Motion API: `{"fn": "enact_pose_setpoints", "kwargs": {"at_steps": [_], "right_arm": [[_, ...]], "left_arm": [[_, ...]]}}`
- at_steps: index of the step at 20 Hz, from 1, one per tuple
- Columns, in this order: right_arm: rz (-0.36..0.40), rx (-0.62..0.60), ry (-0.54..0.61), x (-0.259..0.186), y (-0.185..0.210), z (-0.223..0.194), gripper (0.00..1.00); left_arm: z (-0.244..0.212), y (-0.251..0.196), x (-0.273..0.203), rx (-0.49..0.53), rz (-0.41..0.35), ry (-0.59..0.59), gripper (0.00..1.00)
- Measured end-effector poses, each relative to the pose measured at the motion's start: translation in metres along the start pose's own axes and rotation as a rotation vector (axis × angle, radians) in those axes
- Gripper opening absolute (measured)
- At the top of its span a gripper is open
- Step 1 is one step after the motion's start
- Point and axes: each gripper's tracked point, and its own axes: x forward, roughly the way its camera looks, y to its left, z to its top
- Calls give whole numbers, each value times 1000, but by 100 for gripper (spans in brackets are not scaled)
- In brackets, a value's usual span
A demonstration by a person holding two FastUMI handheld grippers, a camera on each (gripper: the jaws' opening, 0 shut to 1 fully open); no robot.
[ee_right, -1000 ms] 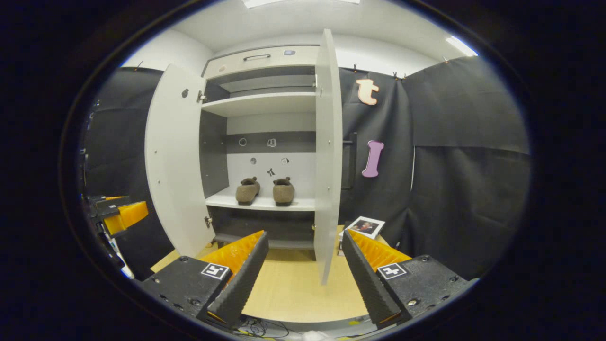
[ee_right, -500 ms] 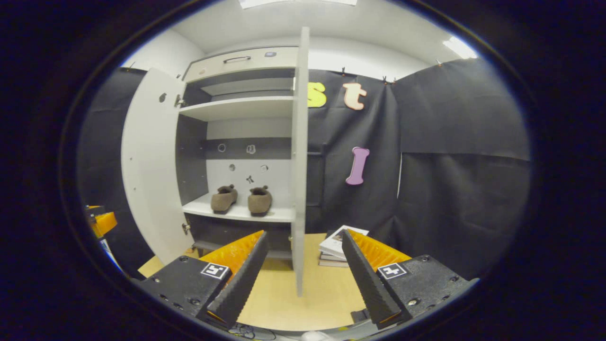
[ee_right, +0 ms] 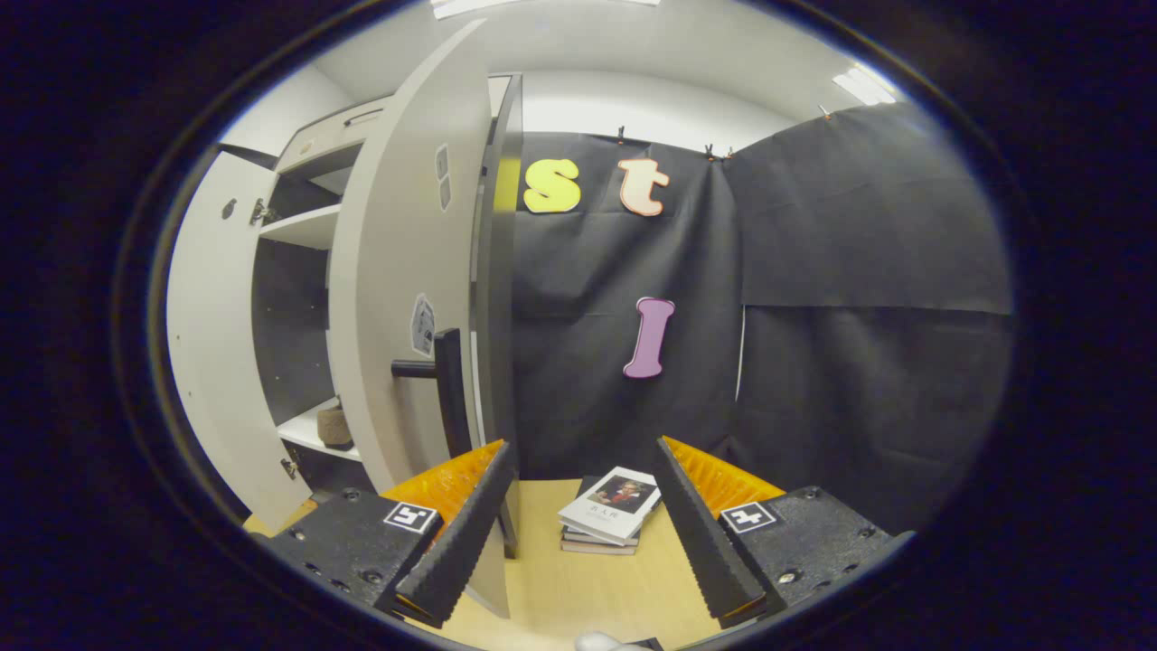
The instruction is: Grab one shoe with the right hand and put it into the shoe cabinet, grab the other shoe with the left hand and put it into the shoe cabinet; then close the right door with the right hand and the left door with the left hand.
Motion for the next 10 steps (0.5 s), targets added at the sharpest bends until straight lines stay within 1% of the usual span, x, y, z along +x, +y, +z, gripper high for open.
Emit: {"fn": "enact_pose_setpoints", "kwargs": {"at_steps": [1,2,4,6,7,8,9,10], "right_arm": [[21,0,2,1,5,1,99],[22,-2,-2,5,6,2,99],[46,-11,-20,2,10,6,96],[51,-51,-24,3,13,5,94],[45,-66,-33,4,16,9,90],[41,-77,-34,1,19,9,89],[46,-75,-37,0,23,8,94],[60,-64,-34,-2,30,7,93]], "left_arm": [[0,-2,2,-4,6,0,96],[0,-3,2,-6,12,0,96],[-3,-5,3,-8,22,5,96],[-3,-9,5,-6,19,9,96],[-4,-11,5,-5,17,13,96],[-4,-12,6,-4,16,15,96],[-4,-12,8,-4,14,17,96],[-3,-13,8,-3,12,16,96]]}}
